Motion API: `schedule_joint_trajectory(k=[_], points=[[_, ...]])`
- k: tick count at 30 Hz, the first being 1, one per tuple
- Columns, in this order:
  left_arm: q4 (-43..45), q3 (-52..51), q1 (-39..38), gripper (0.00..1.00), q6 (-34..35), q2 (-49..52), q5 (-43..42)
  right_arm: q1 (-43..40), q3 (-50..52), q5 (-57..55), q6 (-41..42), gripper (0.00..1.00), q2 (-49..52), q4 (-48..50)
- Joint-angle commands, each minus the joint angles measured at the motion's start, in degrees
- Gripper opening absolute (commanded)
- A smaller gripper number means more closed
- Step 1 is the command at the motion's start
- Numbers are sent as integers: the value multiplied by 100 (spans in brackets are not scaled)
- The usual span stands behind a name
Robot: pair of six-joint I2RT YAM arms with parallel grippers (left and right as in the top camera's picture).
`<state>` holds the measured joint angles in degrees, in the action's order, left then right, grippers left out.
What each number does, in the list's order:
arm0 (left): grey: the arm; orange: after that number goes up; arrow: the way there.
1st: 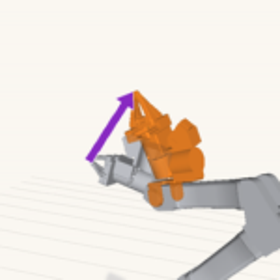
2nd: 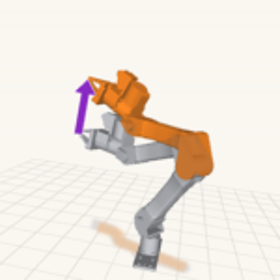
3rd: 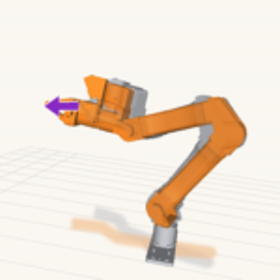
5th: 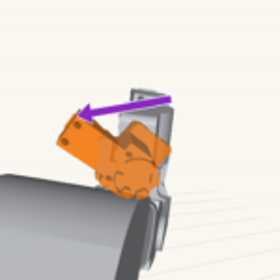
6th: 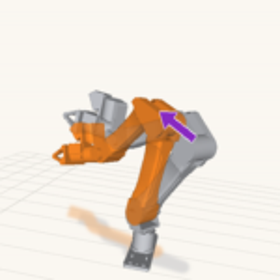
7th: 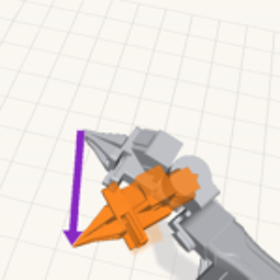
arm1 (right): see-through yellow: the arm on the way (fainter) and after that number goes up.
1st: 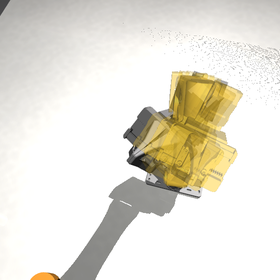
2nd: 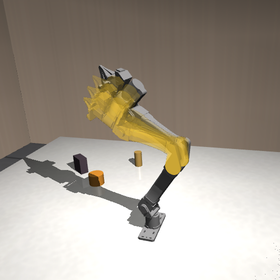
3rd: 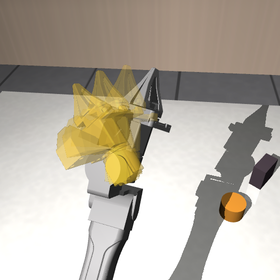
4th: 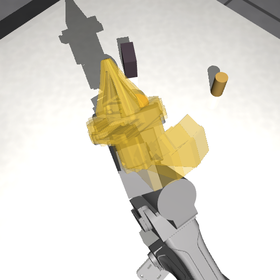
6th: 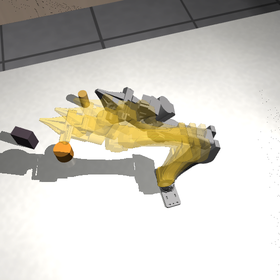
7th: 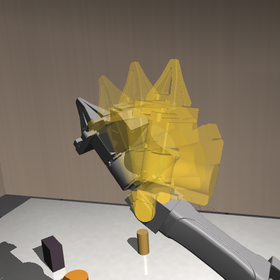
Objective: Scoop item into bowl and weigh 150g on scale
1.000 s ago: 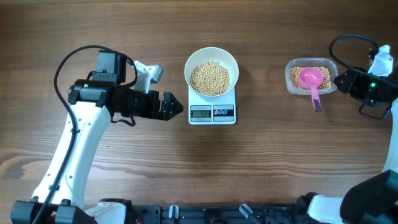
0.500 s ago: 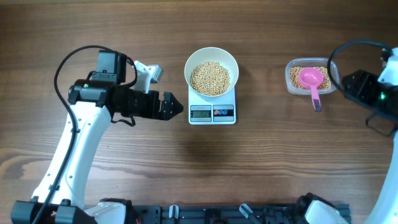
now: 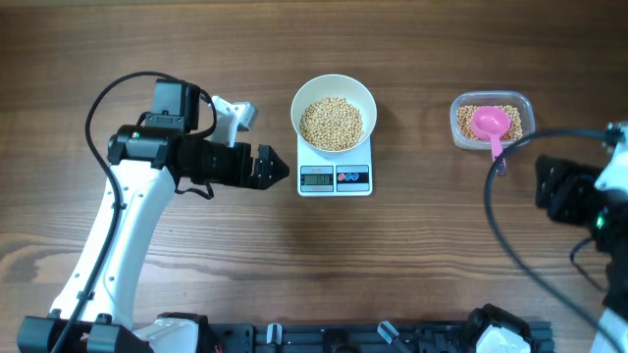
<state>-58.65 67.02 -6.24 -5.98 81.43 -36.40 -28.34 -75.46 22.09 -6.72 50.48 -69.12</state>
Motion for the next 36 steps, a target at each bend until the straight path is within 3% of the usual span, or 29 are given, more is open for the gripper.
schedule_joint_trajectory(k=[1,7,9,10,11,15,20,36], points=[[13,-57,24,100,-114,2,-105,-17,15,114,63,65,-133,-238],[13,-57,24,100,-114,2,-105,-17,15,518,308,66,-136,-315],[13,-57,24,100,-114,2,-105,-17,15,562,640,79,-131,-323],[13,-57,26,100,-114,2,-105,-17,15,562,879,94,-129,-350],[13,-57,24,100,-114,2,-103,-17,15,562,1093,100,-131,-389],[13,-57,24,100,-114,2,-105,-17,15,535,2079,100,-129,-511],[13,-57,24,100,-114,2,-105,-17,15,472,2391,100,-114,-509],[13,-57,24,100,-114,2,-105,-17,15,-94,2173,100,-109,142]])
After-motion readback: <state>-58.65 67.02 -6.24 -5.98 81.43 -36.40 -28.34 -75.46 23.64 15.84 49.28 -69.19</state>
